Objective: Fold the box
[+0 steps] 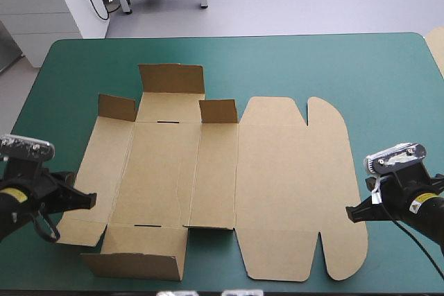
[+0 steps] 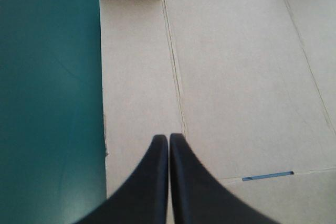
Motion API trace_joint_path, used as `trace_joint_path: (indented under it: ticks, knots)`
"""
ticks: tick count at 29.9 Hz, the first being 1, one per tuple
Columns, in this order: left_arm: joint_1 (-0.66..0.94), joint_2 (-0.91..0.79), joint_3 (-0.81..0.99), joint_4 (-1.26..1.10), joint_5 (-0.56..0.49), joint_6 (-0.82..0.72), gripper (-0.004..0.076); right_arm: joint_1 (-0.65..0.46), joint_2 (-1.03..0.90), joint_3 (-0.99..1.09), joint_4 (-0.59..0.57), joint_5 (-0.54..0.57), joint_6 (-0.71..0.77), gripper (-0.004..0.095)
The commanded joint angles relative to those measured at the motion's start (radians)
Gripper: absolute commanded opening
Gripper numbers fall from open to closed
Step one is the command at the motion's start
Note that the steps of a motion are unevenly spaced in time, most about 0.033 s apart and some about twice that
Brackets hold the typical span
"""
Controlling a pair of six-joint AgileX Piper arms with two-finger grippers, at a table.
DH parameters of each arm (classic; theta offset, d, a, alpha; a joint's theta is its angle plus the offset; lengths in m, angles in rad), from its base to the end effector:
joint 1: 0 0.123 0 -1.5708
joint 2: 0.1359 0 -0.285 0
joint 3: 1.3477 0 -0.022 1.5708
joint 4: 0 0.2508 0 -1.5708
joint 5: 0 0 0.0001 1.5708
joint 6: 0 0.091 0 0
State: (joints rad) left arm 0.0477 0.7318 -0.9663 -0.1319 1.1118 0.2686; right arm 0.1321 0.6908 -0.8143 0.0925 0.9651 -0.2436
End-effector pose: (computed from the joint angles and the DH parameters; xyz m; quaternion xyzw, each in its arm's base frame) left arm 0.1108 -0.0055 0.3765 0.0972 0.9176 -0.0051 0.3853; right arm 0.1119 0.0218 0.3446 -0.1623 0.9024 0.0232 0.3984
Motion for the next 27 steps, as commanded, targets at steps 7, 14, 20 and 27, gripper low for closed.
trace_joint_path:
  ticks: [7,14,20,27]
  knots:
    - [0.001,0.364,-0.192,-0.101,-0.034,0.103,0.0018,-0.008,-0.002,0.049,-0.004,-0.065,0.003,-0.0021]
    - [0.004,0.553,-0.219,-0.409,0.058,0.332,0.0017,-0.008,-0.002,0.09,-0.004,-0.088,0.003,-0.0021]
    - [0.036,0.656,-0.221,-0.436,0.127,0.357,0.0017,-0.008,-0.002,0.101,0.0,-0.121,0.0,-0.0021]
    - [0.242,0.67,-0.216,-0.465,0.18,0.37,0.0017,-0.008,-0.002,0.101,0.008,-0.156,0.0,-0.0021]
